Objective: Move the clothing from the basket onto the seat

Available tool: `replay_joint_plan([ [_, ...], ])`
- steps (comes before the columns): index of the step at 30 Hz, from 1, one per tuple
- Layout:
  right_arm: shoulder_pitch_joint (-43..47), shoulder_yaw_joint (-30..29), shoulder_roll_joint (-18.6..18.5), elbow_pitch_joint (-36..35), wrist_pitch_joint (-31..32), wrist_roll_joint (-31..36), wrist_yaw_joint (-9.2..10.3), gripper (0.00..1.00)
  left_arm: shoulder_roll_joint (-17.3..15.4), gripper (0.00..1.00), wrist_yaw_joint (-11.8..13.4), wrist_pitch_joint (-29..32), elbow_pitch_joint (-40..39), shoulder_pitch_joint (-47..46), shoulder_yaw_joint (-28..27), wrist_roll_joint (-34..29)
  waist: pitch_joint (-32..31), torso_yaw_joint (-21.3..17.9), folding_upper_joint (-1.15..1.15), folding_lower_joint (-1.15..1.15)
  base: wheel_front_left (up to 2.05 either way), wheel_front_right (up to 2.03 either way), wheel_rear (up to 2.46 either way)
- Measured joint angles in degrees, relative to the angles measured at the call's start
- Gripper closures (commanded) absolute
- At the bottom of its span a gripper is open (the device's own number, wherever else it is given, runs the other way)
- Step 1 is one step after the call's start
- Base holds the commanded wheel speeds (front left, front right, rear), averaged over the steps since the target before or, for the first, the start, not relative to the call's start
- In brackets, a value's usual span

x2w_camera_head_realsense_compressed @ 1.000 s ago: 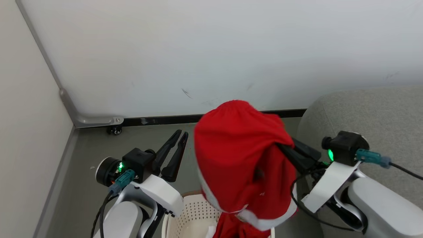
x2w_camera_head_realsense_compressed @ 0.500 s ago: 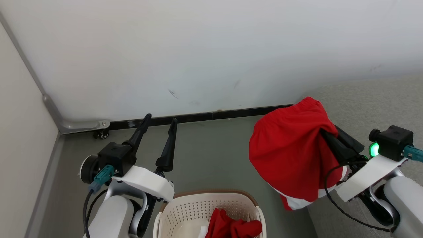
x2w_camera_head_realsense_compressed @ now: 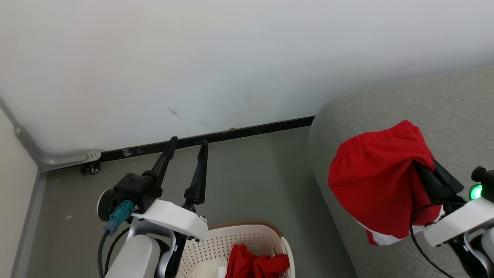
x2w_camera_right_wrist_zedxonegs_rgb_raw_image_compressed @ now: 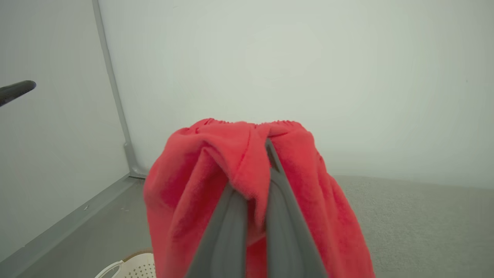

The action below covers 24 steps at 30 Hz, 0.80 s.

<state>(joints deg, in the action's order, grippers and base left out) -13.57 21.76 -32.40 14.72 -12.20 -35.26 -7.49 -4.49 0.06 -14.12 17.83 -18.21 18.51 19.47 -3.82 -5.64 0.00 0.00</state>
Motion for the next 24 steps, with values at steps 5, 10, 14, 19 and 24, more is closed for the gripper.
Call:
replay_joint_plan([
  [5,2.7,-2.8,0.7,-1.6,0.0,0.5,0.00,1.00,0.4,0.00,0.0,0.0,-0.2,0.4,0.1,0.1,0.2,-1.7,0.00,0.00,0.00,0.00,0.00],
  [10,5.5,-4.8,1.6,-3.4,0.0,1.7,0.00,1.00,0.8,0.00,-0.1,0.0,-0.4,0.5,0.3,0.1,0.5,-4.0,0.00,0.00,0.00,0.00,0.00],
  [14,6.0,-5.1,2.0,-5.7,0.2,3.2,0.00,1.00,0.8,0.00,0.0,0.0,-0.8,0.5,0.2,0.1,0.8,-5.7,0.00,0.00,0.00,0.00,0.00],
  [19,7.5,-5.0,2.8,-7.4,1.6,4.1,0.00,1.00,0.8,0.00,0.5,0.0,-1.4,0.6,-0.5,-0.1,1.4,-7.6,0.00,0.00,0.00,0.00,0.00],
  [24,7.5,-4.7,3.5,-9.0,2.7,4.1,0.00,1.00,0.8,0.00,1.4,0.0,-2.2,1.8,-1.3,-0.5,2.2,-9.1,0.00,0.00,0.00,0.00,0.00],
])
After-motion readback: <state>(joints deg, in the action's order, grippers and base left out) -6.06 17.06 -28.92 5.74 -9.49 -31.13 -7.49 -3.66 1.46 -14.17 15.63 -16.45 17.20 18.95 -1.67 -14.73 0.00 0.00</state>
